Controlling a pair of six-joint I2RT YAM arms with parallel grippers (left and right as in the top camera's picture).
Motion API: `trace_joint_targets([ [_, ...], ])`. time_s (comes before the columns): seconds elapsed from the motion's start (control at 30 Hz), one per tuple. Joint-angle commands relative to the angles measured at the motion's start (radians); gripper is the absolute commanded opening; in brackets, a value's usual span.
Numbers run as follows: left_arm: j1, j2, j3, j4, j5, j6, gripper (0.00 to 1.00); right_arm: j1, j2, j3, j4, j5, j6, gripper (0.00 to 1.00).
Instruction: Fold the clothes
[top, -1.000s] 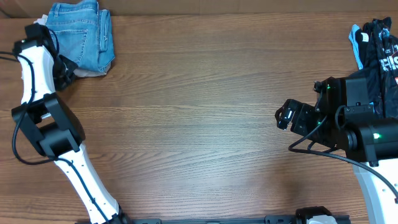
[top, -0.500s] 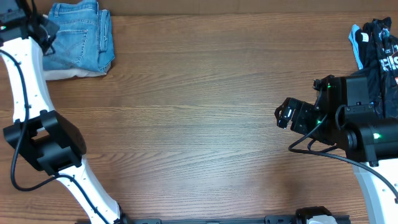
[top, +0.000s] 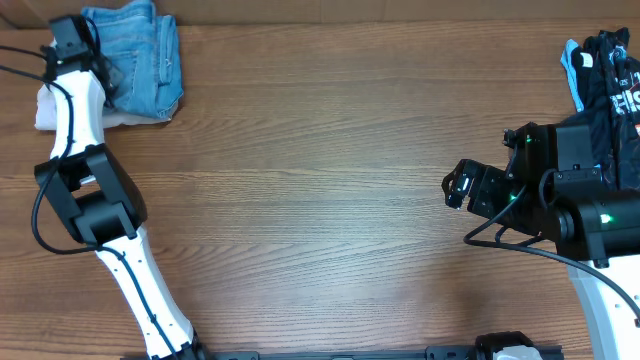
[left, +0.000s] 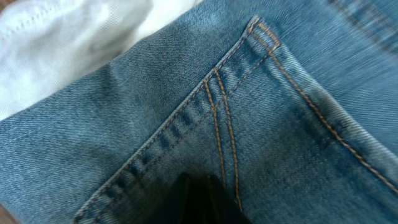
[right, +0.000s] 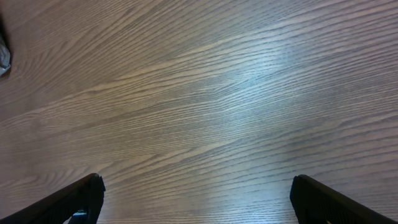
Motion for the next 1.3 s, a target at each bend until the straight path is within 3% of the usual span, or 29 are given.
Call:
trace_joint_targets([
  [0.0,0.013,0.017,0.002,-0.013,-0.106,0.047,0.12,-0.006,-0.001,0.024,0.006,-0.005,-0.008,1.00],
  [0.57,-0.119,-0.246,0.004,0.104,-0.056,0.048,0.09,-0.006,-0.001,0.024,0.012,-0.005,-0.007,1.00],
  [0.87,-0.167,-0.146,0.004,0.293,-0.010,0.078,0.04,-0.006,-0.001,0.024,-0.007,-0.005,-0.008,1.00],
  [1.03,-0.171,-0.034,0.004,0.438,-0.004,0.143,0.09,-0.006,-0.001,0.024,-0.016,-0.005,-0.007,1.00],
  [1.27,-0.165,0.092,0.004,0.429,0.006,0.192,0.12,-0.006,0.000,0.024,-0.007,0.003,-0.007,1.00],
])
